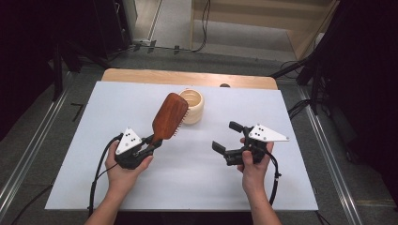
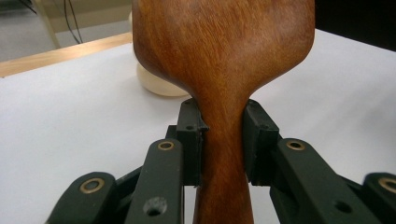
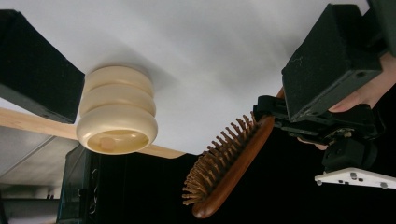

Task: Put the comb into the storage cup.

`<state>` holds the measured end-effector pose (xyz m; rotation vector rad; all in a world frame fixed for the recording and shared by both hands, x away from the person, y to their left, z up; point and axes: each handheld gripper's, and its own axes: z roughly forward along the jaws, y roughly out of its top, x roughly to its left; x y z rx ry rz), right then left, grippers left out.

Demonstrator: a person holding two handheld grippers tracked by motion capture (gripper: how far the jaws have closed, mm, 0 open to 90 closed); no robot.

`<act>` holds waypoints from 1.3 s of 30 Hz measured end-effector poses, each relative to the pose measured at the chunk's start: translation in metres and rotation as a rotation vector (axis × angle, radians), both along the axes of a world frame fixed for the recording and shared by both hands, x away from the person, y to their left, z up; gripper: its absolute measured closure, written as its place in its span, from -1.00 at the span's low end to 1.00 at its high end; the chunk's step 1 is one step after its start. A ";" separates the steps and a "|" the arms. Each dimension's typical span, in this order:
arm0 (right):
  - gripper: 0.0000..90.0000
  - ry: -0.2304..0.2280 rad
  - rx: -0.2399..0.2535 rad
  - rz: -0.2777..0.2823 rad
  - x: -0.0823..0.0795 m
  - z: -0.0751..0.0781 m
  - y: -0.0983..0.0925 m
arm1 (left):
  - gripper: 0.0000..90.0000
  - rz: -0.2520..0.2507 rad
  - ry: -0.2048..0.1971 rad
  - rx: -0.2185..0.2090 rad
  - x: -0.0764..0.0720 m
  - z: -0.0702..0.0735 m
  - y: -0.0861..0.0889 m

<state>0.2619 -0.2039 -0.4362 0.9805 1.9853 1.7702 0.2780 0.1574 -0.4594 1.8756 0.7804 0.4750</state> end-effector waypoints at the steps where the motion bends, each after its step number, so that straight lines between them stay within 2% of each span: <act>1: -1.00 0.003 0.001 0.002 0.000 0.000 0.002 | 0.61 -0.002 0.003 -0.010 -0.001 -0.001 -0.002; 8: -1.00 0.019 0.023 0.025 -0.002 -0.001 0.015 | 0.61 -0.023 0.001 -0.036 -0.007 -0.007 -0.011; 13: -1.00 0.019 0.062 0.020 -0.005 -0.003 0.021 | 0.61 -0.031 -0.002 -0.064 -0.012 -0.013 -0.017; 23: -1.00 0.074 0.087 -0.003 -0.005 -0.005 0.035 | 0.61 -0.077 0.002 -0.063 -0.023 -0.025 -0.038; 28: -1.00 0.121 0.135 -0.030 -0.003 -0.007 0.037 | 0.61 -0.104 0.017 -0.067 -0.026 -0.029 -0.047; 30: -1.00 0.135 0.136 -0.047 -0.003 -0.008 0.038 | 0.61 -0.112 0.013 -0.073 -0.028 -0.031 -0.050; 33: -1.00 0.148 0.142 -0.041 -0.003 -0.009 0.040 | 0.61 -0.114 0.010 -0.075 -0.030 -0.031 -0.053; 34: -1.00 0.159 0.136 -0.064 -0.004 -0.008 0.043 | 0.61 -0.117 0.009 -0.076 -0.031 -0.031 -0.054; 39: -1.00 0.178 0.147 -0.060 -0.005 -0.009 0.048 | 0.61 -0.120 -0.004 -0.072 -0.034 -0.032 -0.058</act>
